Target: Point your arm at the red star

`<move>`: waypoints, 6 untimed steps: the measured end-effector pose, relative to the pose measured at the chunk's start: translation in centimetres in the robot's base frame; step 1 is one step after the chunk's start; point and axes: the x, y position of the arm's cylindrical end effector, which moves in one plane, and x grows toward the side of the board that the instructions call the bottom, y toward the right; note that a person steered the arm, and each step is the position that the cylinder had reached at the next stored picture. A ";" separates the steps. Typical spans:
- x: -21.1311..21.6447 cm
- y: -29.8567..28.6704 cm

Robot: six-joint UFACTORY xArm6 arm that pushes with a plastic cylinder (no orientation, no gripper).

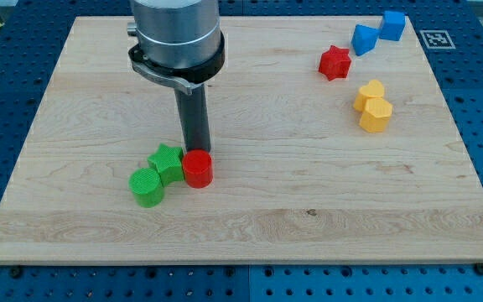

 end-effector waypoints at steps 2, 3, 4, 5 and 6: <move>-7.4 0.0; -15.4 0.1; -22.2 2.0; -24.3 7.9; -24.3 14.8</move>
